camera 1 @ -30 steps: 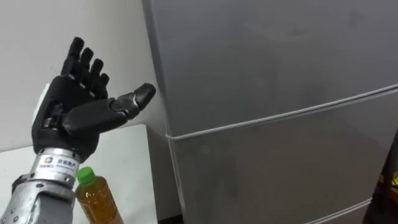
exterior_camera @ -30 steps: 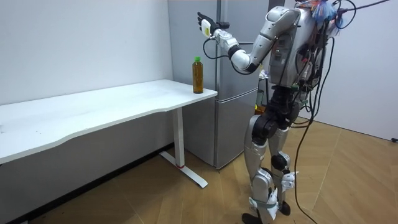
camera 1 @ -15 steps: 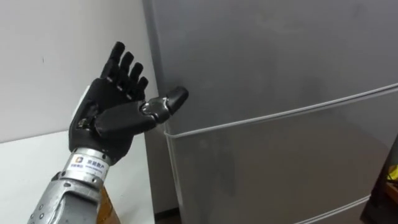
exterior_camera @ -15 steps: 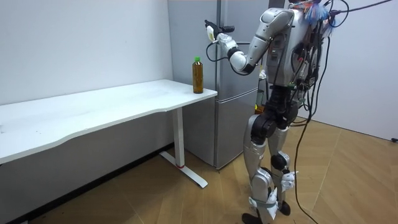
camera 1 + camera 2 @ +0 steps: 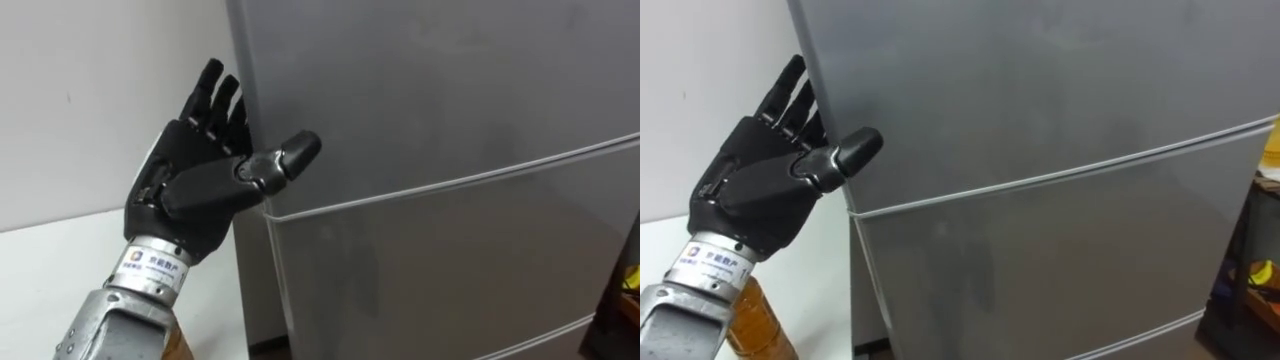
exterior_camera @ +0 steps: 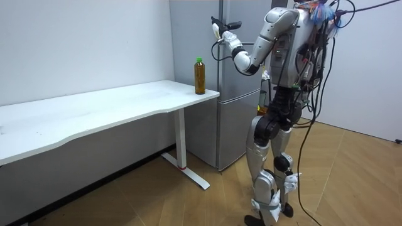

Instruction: Put the bottle in the upper fridge

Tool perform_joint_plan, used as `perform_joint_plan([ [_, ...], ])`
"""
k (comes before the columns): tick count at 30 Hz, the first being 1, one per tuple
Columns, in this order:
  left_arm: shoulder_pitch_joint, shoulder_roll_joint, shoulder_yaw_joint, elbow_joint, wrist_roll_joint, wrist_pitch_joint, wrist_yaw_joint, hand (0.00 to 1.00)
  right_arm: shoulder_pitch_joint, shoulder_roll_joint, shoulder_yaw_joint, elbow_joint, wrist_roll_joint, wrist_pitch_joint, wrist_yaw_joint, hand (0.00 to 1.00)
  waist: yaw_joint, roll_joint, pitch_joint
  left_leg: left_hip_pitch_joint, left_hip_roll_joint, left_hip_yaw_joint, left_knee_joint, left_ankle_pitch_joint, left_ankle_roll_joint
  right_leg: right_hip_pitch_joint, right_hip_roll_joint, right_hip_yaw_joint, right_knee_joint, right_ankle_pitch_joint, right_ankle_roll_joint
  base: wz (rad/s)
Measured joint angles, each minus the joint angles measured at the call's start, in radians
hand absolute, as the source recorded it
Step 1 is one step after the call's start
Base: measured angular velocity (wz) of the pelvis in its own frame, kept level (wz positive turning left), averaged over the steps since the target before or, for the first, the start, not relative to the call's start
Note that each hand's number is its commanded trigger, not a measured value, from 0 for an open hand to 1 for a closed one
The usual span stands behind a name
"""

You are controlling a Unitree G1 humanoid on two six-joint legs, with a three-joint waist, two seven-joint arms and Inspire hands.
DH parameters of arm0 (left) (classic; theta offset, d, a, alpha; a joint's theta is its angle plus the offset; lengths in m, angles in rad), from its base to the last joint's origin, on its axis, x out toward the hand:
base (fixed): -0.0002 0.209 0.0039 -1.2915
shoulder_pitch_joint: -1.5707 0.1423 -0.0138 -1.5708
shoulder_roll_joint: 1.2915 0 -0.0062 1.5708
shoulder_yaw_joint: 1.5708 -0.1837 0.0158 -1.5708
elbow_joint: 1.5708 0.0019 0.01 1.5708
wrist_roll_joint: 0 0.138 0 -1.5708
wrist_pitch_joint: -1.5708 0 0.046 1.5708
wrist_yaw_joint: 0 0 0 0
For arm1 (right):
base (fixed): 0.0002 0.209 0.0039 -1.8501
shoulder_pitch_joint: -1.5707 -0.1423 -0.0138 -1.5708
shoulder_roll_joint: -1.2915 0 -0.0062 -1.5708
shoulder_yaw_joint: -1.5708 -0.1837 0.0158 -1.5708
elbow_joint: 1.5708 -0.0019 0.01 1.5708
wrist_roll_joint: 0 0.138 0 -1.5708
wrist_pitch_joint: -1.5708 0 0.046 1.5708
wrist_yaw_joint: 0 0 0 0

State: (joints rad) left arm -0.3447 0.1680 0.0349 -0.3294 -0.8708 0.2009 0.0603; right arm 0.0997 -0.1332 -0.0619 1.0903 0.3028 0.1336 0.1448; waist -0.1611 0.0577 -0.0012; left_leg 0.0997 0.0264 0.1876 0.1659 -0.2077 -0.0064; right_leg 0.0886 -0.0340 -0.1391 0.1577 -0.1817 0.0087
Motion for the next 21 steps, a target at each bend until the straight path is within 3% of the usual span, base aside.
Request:
perform_joint_plan([
  [21,0.021,0.002,-0.03,-0.074,0.001,-0.007,-0.053,0.0,-0.001,-0.001,0.035,0.007,0.002,-0.012,-0.013,0.0,0.006,-0.015,0.0028,-0.01,0.0,-0.002,0.0,0.0,0.0,-0.004,0.0,-0.002,-0.006,0.0,0.0,0.01],
])
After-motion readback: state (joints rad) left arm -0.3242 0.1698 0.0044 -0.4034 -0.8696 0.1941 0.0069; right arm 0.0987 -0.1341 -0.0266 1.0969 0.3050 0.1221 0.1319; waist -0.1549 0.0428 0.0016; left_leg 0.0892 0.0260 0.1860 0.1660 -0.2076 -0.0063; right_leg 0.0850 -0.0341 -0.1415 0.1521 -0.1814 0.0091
